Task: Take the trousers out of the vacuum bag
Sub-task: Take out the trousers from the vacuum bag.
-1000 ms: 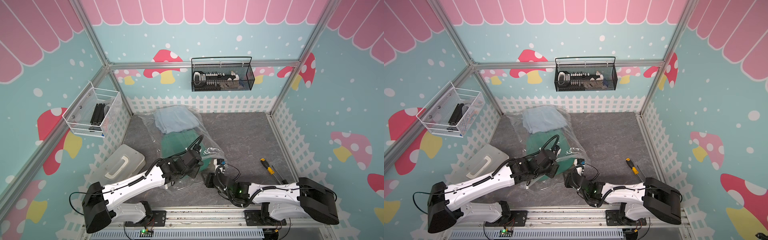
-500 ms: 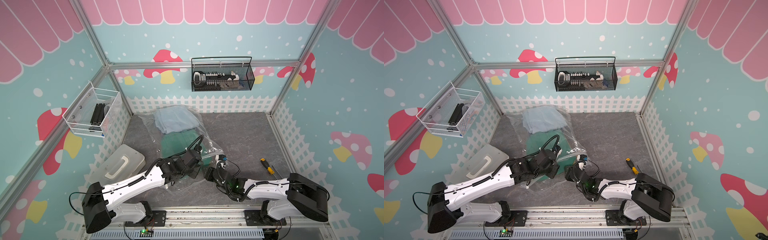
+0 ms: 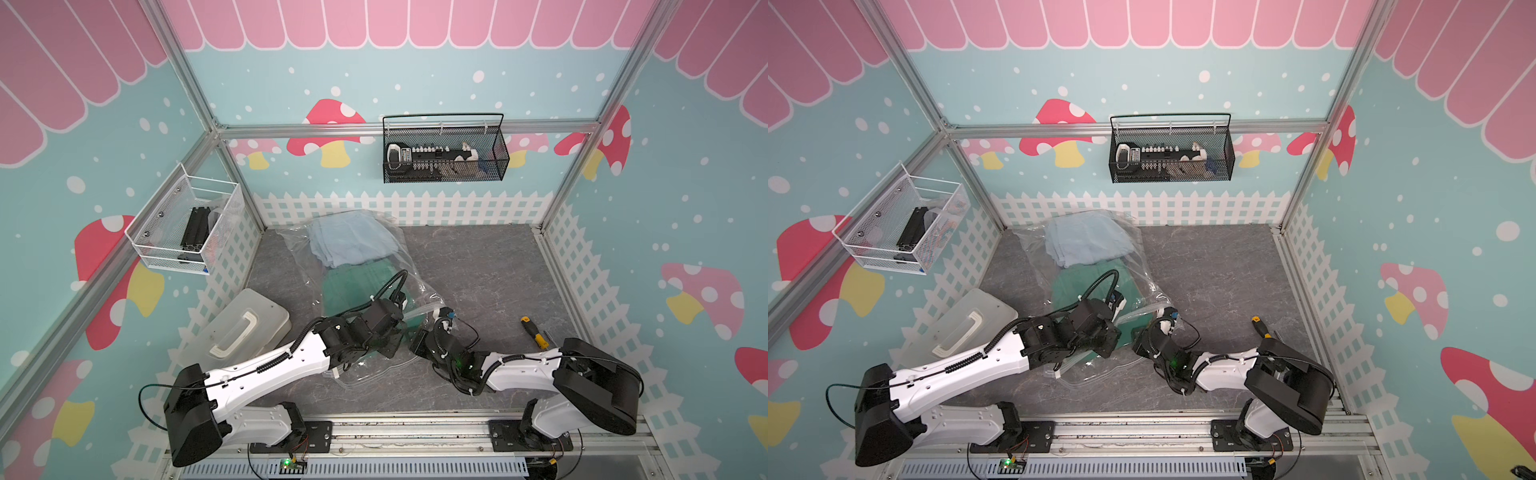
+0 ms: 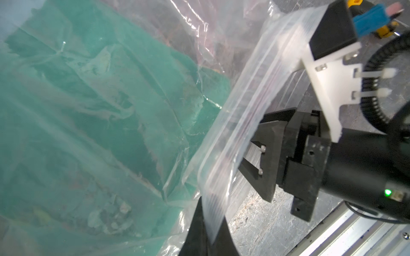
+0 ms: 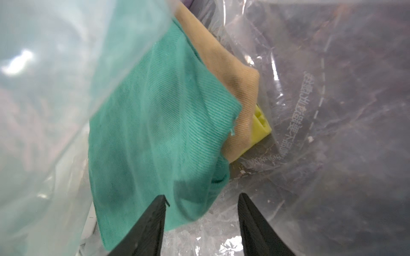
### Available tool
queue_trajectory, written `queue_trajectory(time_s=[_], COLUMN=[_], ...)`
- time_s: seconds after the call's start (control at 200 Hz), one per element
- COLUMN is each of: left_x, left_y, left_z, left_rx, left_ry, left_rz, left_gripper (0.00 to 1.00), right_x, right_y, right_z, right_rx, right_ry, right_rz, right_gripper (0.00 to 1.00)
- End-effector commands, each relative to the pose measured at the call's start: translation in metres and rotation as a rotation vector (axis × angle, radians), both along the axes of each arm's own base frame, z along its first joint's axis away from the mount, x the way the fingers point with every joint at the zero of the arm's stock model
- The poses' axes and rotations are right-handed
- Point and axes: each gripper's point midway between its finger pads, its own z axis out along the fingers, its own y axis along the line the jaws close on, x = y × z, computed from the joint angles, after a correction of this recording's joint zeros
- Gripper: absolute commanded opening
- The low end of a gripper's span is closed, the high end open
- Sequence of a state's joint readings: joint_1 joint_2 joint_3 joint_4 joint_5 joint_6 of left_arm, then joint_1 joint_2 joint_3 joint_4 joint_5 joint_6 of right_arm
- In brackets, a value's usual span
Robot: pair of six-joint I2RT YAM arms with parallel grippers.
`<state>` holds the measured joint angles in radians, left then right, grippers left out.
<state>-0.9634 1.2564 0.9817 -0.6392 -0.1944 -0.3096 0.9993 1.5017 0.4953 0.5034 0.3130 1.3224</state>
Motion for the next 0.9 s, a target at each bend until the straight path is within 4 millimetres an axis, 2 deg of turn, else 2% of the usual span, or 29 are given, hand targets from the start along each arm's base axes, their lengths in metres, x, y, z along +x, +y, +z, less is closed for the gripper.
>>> queue_trajectory(time_s=[0.0,0.16,0.245,0.33,0.48,0.65,0.765,0.895], left_x=[-0.003,-0.002,0.000,0.000,0.001,0.004,0.006,0.005], left_y=[-0.006,-0.010,-0.013,-0.018,-0.031,-0.046,-0.053,-0.058], left_z=[0.003,0.000,-0.001,-0.001,-0.001,-0.006,-0.005,0.003], left_rx=[-0.054,-0.067,-0.080,-0.092,-0.136,-0.148,-0.147,-0.159], left_ry=[0.003,0.008,0.008,0.019,0.039,0.062,0.064,0.055], left_rz=[-0.017,-0.008,-0.006,-0.009,-0.021,-0.029,-0.030,-0.041], left_gripper=[0.00,0.00,0.00,0.00,0.00,0.00,0.00,0.00], right_x=[0.010,0.018,0.022,0.025,0.026,0.023,0.018,0.016], right_y=[0.009,0.014,0.011,0.004,-0.018,-0.046,-0.052,-0.057], right_z=[0.000,0.000,0.002,0.009,0.020,0.042,0.062,0.067], right_rx=[0.065,0.082,0.087,0.097,0.080,0.008,-0.026,-0.017], right_ry=[0.025,0.005,-0.003,-0.019,-0.032,-0.054,-0.079,-0.082], right_rz=[-0.017,0.005,0.012,0.013,0.008,0.005,0.037,0.034], right_gripper=[0.57,0.47,0.35,0.24,0.12,0.07,0.06,0.07])
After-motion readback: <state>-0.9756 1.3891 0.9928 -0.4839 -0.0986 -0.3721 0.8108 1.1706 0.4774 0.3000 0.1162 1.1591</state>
